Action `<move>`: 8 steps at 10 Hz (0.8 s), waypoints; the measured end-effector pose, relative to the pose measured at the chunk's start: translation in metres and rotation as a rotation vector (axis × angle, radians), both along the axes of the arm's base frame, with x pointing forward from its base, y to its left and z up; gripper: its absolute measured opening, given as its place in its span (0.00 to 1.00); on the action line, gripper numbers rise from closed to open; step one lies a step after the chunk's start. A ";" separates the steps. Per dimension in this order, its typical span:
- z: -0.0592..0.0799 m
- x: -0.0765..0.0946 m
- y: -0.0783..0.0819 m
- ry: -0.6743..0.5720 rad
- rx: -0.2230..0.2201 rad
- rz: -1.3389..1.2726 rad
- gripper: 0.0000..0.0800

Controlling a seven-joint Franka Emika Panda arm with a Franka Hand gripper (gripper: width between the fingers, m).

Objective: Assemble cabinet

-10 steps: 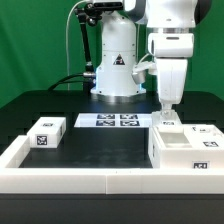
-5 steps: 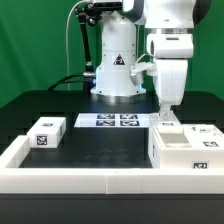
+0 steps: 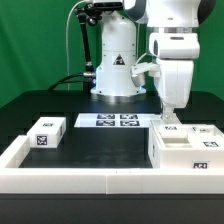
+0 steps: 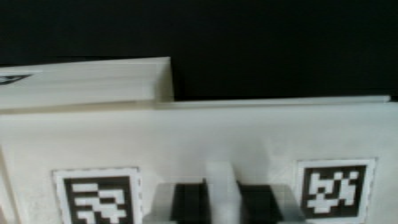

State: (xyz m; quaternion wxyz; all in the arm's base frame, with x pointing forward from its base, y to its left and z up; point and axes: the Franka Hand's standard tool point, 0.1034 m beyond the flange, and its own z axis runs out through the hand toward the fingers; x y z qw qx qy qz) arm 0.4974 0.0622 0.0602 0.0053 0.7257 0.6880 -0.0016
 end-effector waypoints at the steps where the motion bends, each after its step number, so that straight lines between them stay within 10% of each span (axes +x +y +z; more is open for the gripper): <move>1: 0.000 0.000 0.000 0.000 0.000 0.000 0.09; 8: 0.000 0.073 -0.003 -0.021 0.006 0.035 0.09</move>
Offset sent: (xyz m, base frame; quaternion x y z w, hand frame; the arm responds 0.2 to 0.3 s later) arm 0.0431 0.0007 0.0034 -0.0044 0.0286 -0.0610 0.9977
